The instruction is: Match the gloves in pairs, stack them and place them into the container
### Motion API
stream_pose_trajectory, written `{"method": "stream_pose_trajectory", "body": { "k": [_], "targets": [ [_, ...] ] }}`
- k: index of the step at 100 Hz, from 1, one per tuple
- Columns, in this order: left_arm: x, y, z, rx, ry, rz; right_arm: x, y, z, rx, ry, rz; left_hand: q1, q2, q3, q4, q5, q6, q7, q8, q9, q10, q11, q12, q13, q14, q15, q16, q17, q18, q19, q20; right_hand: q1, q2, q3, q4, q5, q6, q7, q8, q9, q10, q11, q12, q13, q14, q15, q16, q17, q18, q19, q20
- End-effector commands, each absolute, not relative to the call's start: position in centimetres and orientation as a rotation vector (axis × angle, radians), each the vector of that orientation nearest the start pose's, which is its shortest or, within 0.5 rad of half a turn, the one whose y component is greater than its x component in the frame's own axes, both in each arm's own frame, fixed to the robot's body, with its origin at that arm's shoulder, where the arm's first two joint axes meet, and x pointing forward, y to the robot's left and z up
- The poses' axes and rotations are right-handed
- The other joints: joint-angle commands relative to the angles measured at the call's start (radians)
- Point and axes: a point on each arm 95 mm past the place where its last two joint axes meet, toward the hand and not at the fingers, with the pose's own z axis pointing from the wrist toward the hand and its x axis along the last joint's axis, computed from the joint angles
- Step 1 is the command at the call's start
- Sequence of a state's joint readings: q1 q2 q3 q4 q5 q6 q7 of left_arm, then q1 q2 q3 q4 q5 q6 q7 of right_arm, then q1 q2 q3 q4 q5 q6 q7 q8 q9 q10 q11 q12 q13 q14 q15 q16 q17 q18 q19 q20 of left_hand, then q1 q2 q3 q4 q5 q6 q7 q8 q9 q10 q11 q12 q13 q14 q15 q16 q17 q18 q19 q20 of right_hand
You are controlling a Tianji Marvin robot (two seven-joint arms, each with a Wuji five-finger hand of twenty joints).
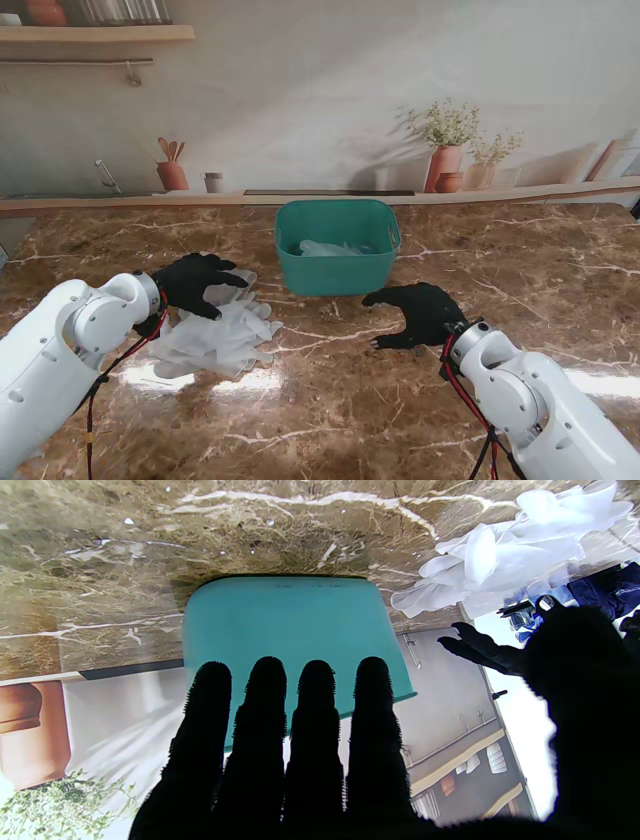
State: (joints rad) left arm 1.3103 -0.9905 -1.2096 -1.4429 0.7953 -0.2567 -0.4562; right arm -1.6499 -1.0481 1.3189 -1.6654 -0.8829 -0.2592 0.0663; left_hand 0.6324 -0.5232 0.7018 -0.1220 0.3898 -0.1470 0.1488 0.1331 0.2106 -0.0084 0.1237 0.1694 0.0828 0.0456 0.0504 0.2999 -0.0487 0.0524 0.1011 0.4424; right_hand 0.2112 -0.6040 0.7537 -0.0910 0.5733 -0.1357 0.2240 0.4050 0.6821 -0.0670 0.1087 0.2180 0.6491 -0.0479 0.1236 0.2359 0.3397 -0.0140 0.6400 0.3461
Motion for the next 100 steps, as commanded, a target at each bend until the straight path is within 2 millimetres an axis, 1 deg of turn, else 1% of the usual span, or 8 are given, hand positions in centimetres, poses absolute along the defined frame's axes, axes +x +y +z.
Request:
{"method": "stream_pose_trajectory", "body": {
  "k": [1,20,33,43,47,61,85,100],
  "targets": [
    [46.0,4.5,-31.2,-1.326,1.967,-1.304,37.8,-1.7,-32.2,1.233,1.655,1.633,-0.059,-0.036,-0.007,-0.007,-0.058,-0.001,-0.001,0.002,-0.066,-0.020,-0.061,0.004,-0.043,-0.032,-0.044,-0.037,0.004,-0.022,-0.047,-0.042,0.005,-0.003,-0.008,0.039,0.009,-0.011,0.006,0.015,-0.020,0.006,0.003,-0.002,-0.016,0.003,0.011,0.016,-0.014,0.005,0.005,0.009],
    [46.5,4.1,-32.8,-1.352,1.975,-1.235,37.6,-1.6,-32.2,1.221,1.658,1.636,-0.089,-0.040,-0.052,-0.005,0.056,0.098,0.105,0.056,-0.078,-0.015,-0.079,0.079,-0.044,-0.028,-0.036,-0.060,0.005,-0.023,-0.044,-0.079,0.012,0.002,-0.015,0.039,0.011,-0.014,0.008,0.018,-0.013,0.005,0.006,0.002,-0.007,0.003,0.016,0.023,-0.008,0.009,0.012,0.017],
    [46.7,4.0,-33.5,-1.283,1.979,-1.174,37.6,-1.5,-32.1,1.214,1.656,1.636,-0.072,-0.026,-0.041,-0.004,0.121,0.097,0.217,0.121,-0.061,-0.008,-0.047,0.091,-0.045,-0.020,-0.007,0.004,-0.004,-0.019,-0.001,-0.037,0.018,0.006,-0.018,0.039,0.013,-0.018,0.010,0.019,-0.012,0.004,0.007,0.004,-0.004,0.004,0.018,0.027,-0.006,0.011,0.015,0.021],
    [46.8,3.9,-33.7,-1.233,1.952,-1.170,37.6,-1.3,-32.0,1.205,1.655,1.642,-0.017,0.014,-0.012,-0.002,0.236,0.047,0.403,0.228,-0.018,0.005,0.065,0.102,-0.046,-0.018,0.021,0.114,-0.015,-0.019,0.045,0.057,0.023,0.011,-0.021,0.039,0.019,-0.023,0.013,0.021,-0.006,0.003,0.010,0.006,0.000,0.003,0.019,0.030,-0.004,0.012,0.018,0.023],
    [46.9,3.9,-33.8,-1.205,1.928,-1.182,37.6,-1.2,-32.0,1.203,1.656,1.643,0.084,0.027,-0.119,-0.059,0.279,-0.024,0.502,0.245,0.015,0.006,0.107,0.088,-0.033,-0.016,0.041,0.171,-0.023,-0.017,0.067,0.139,0.025,0.013,-0.023,0.039,0.018,-0.024,0.012,0.022,-0.006,0.003,0.010,0.007,0.000,0.003,0.019,0.030,-0.003,0.013,0.018,0.024],
    [46.7,3.7,-33.7,-1.225,1.858,-1.260,37.5,-1.0,-31.8,1.194,1.659,1.647,0.230,0.137,-0.252,-0.038,0.410,-0.090,0.735,0.242,0.110,-0.012,0.161,0.078,-0.001,-0.031,0.079,0.185,-0.020,-0.030,0.071,0.197,0.027,0.021,-0.029,0.040,0.018,-0.025,0.013,0.023,-0.002,0.003,0.011,0.009,0.002,0.003,0.019,0.032,-0.002,0.013,0.020,0.027],
    [45.3,3.6,-32.0,-1.284,1.728,-1.406,37.1,-0.6,-31.6,1.180,1.666,1.649,0.263,0.228,-0.335,-0.033,0.434,-0.064,0.730,0.327,0.205,-0.002,0.176,0.087,0.034,-0.028,0.119,0.183,-0.027,-0.030,0.086,0.237,0.031,0.031,-0.036,0.041,0.018,-0.023,0.013,0.024,0.005,0.005,0.013,0.013,0.004,0.005,0.019,0.034,-0.001,0.012,0.020,0.029],
    [43.6,2.9,-30.0,-1.324,1.676,-1.503,36.7,0.1,-31.5,1.127,1.633,1.686,0.293,0.287,-0.416,-0.009,0.418,-0.045,0.698,0.487,0.465,0.016,0.232,0.178,0.201,0.034,0.205,0.244,-0.035,-0.017,0.109,0.295,0.052,0.006,-0.039,0.041,0.019,-0.009,0.014,0.025,0.049,0.003,0.036,0.026,0.048,0.010,0.042,0.046,0.024,0.024,0.040,0.038]
  ]
}}
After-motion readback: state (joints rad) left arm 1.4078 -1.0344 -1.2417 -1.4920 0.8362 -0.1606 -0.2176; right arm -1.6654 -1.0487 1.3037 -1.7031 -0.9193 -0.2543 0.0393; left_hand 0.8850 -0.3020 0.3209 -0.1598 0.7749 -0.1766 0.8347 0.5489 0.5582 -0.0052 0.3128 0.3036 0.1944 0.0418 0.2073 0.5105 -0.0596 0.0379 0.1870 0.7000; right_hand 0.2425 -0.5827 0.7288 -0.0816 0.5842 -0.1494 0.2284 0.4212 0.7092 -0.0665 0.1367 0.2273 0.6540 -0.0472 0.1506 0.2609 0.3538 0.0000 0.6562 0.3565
